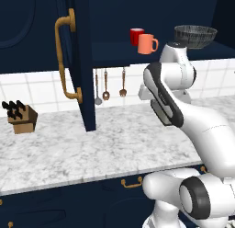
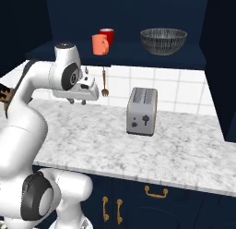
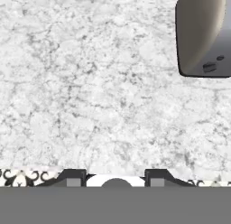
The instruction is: Gather all objects into one cabinet and sort the glasses and bowls to opposite sides.
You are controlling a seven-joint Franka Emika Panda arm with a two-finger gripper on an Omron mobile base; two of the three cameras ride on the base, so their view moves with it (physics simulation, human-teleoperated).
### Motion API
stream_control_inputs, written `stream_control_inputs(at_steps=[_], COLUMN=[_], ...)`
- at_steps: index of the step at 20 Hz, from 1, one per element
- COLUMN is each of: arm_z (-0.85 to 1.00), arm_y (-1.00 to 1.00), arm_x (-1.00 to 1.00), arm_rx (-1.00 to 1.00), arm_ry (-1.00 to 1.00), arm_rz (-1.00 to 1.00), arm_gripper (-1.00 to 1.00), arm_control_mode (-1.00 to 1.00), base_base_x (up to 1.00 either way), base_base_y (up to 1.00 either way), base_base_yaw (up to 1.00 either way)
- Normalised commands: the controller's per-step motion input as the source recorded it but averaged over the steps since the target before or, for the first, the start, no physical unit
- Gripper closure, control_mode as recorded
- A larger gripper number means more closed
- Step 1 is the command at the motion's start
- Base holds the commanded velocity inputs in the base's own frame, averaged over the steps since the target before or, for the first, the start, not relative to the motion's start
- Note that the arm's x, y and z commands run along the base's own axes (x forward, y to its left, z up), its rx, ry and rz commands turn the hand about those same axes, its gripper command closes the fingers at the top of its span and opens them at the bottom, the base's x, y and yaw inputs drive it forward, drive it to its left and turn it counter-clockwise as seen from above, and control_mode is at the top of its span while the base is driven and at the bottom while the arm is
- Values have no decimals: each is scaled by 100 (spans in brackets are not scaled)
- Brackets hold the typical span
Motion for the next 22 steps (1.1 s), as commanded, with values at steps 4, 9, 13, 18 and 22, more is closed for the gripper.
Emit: stream_control_inputs(at_steps=[4, 9, 13, 18, 22], arm_z=[2, 62, 61, 77, 25], arm_y=[0, 2, 0, 0, -1], arm_x=[-33, -54, -89, -86, -39], arm_rx=[0, -1, 0, 1, 1], arm_ry=[-17, -59, -71, -44, -24], arm_rz=[-3, 8, 0, -4, -3], arm_gripper=[-100, -100, -100, -100, -100], arm_control_mode=[-100, -100, -100, -100, -100], base_base_x=[0, 0, 0, 0, 0], base_base_y=[0, 0, 0, 0, 0], base_base_yaw=[0, 0, 0, 0, 0])
